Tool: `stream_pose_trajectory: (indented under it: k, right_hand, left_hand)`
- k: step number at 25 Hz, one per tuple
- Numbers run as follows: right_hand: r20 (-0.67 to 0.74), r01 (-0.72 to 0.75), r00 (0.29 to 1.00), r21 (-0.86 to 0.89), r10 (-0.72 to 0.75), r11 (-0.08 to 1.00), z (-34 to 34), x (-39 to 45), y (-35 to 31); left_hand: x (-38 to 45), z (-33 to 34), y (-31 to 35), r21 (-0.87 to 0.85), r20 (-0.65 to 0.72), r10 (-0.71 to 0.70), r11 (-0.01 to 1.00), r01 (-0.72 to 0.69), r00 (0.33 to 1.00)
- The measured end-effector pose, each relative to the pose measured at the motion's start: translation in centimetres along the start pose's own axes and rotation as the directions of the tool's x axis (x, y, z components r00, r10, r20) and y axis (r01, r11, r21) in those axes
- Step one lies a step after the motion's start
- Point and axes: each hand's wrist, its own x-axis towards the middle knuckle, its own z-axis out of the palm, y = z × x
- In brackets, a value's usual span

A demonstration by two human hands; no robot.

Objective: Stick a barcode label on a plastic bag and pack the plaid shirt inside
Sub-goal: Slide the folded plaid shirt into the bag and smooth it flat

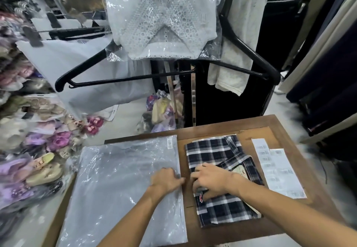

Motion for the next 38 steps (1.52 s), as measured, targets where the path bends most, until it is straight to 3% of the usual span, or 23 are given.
stream_pose_trajectory:
  k: [4,8,12,15,17,21,24,29,31,35,38]
  right_hand:
    - [0.089,0.1,0.992,-0.054,-0.095,0.993,0.2,1.7,-1.4]
    - [0.084,0.097,0.992,0.018,-0.098,0.995,1.1,2.4,-1.7]
    - [-0.011,0.07,0.998,0.236,-0.069,0.969,1.1,2.7,-0.9]
    - [-0.164,0.07,0.986,0.482,0.012,0.874,0.8,3.1,0.1]
    - [-0.195,0.043,0.977,0.571,0.084,0.82,0.8,3.4,0.6]
    - [-0.129,-0.175,0.957,0.461,0.26,0.87,2.1,4.4,0.6]
    - [-0.18,-0.241,0.933,0.334,0.312,0.911,2.7,5.2,-0.1]
    - [-0.237,-0.345,0.87,0.335,0.433,0.877,2.8,5.9,-0.8]
    - [-0.239,-0.392,0.84,0.35,0.486,0.851,2.5,6.1,-0.9]
    - [-0.228,-0.409,0.834,0.356,0.503,0.84,2.4,6.4,-0.8]
    - [-0.21,-0.338,0.875,0.378,0.436,0.862,2.1,6.3,-0.3]
  left_hand:
    - [0.1,1.1,-0.5,-0.085,0.047,-0.018,0.996,0.022,0.999]
    - [0.2,1.0,-1.8,-0.235,0.056,0.017,0.972,-0.004,0.998]
    - [-0.1,1.0,-2.8,-0.349,0.052,0.063,0.936,-0.041,0.997]
    - [-0.2,0.4,-3.0,-0.305,0.063,0.108,0.949,-0.084,0.992]
    - [-0.1,0.3,-2.9,-0.266,0.053,0.124,0.958,-0.106,0.991]
    - [-0.5,0.2,-2.7,-0.309,0.063,0.12,0.946,-0.095,0.991]
    - [-0.9,-0.8,-3.0,-0.382,0.083,0.086,0.923,-0.048,0.993]
    - [-2.7,-3.4,-2.1,-0.37,0.075,0.079,0.928,-0.046,0.994]
    - [-3.6,-4.4,-1.5,-0.33,0.007,0.066,0.942,-0.06,0.998]
    - [-3.8,-6.2,-1.4,-0.247,-0.128,0.004,0.968,-0.036,0.992]
    - [-3.4,-6.3,-1.5,-0.201,-0.05,0.006,0.979,-0.016,0.999]
